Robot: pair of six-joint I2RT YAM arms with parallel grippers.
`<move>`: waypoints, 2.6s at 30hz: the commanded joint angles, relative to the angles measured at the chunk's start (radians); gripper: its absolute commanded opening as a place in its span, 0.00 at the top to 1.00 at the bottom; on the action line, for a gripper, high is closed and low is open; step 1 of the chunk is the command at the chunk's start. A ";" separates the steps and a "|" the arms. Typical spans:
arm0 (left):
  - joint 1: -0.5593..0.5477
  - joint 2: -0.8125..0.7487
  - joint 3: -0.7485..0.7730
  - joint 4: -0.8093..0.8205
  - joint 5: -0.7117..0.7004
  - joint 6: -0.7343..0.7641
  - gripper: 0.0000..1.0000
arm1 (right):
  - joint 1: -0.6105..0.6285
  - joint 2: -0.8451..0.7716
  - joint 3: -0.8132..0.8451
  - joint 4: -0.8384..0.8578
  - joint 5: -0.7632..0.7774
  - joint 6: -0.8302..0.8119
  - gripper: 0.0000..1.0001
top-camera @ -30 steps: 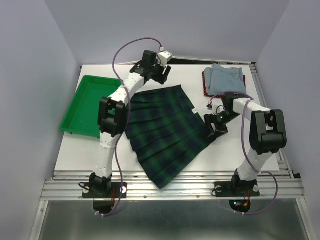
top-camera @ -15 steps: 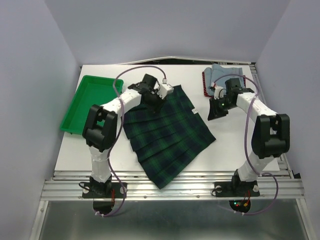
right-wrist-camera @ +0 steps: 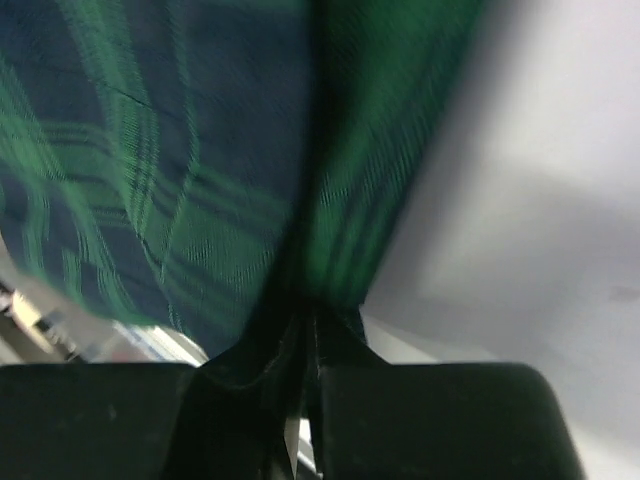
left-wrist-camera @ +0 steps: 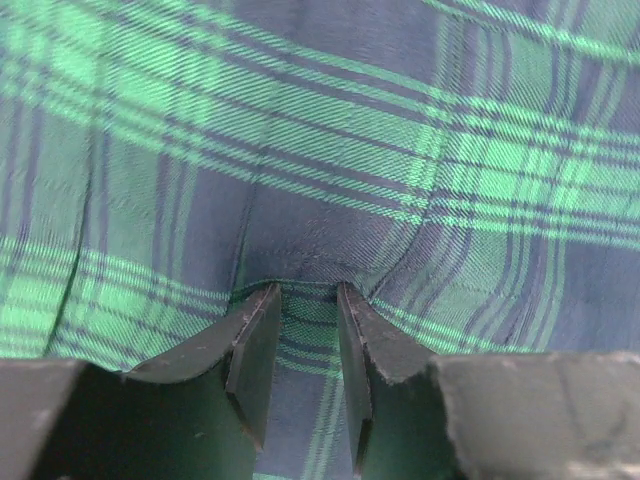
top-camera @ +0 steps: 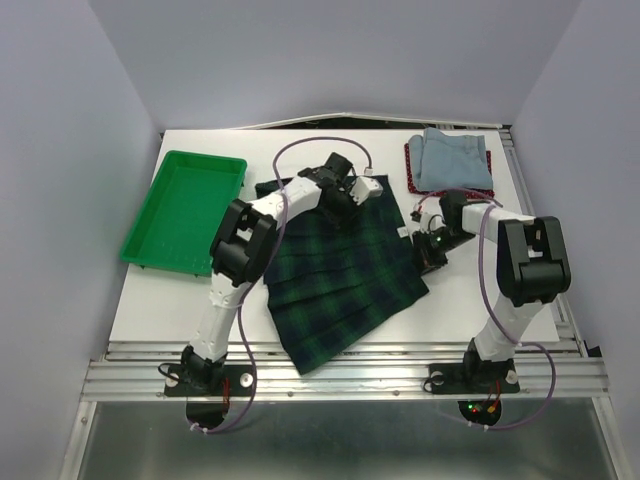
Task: Fold and stack the skirts
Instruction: Flatten the skirt out
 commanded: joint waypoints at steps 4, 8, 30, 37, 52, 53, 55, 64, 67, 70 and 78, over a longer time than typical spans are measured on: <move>-0.049 0.133 0.174 -0.051 0.059 0.038 0.57 | 0.059 -0.063 0.011 -0.112 -0.092 -0.016 0.96; -0.047 0.078 0.163 -0.062 0.105 0.062 0.50 | 0.070 -0.065 0.126 -0.305 -0.155 -0.141 0.85; 0.002 -0.398 -0.338 0.044 0.041 -0.010 0.43 | 0.050 0.098 0.453 -0.045 -0.047 0.025 0.64; -0.004 -0.347 -0.461 0.033 0.050 0.070 0.47 | 0.059 0.155 0.368 -0.033 -0.006 -0.078 0.63; -0.167 -0.488 -0.691 -0.014 0.163 0.115 0.52 | 0.150 0.045 0.176 -0.209 0.013 -0.332 0.59; -0.156 -0.497 -0.640 -0.051 0.177 0.127 0.51 | 0.150 0.028 0.185 -0.215 0.014 -0.339 0.58; -0.100 -0.516 -0.567 -0.082 0.208 0.132 0.43 | 0.150 0.000 0.255 -0.226 0.020 -0.334 0.55; 0.189 -0.327 0.141 -0.245 0.297 0.171 0.31 | 0.128 0.164 0.801 -0.223 0.065 -0.310 0.31; 0.268 -0.229 0.258 -0.191 0.245 0.158 0.29 | 0.128 0.291 0.940 -0.160 0.123 -0.291 0.30; 0.325 -0.085 0.378 -0.206 0.235 0.174 0.29 | 0.128 0.406 1.034 -0.111 0.163 -0.303 0.25; 0.365 0.035 0.366 -0.238 0.300 0.309 0.25 | 0.128 0.537 1.101 -0.089 0.122 -0.409 0.16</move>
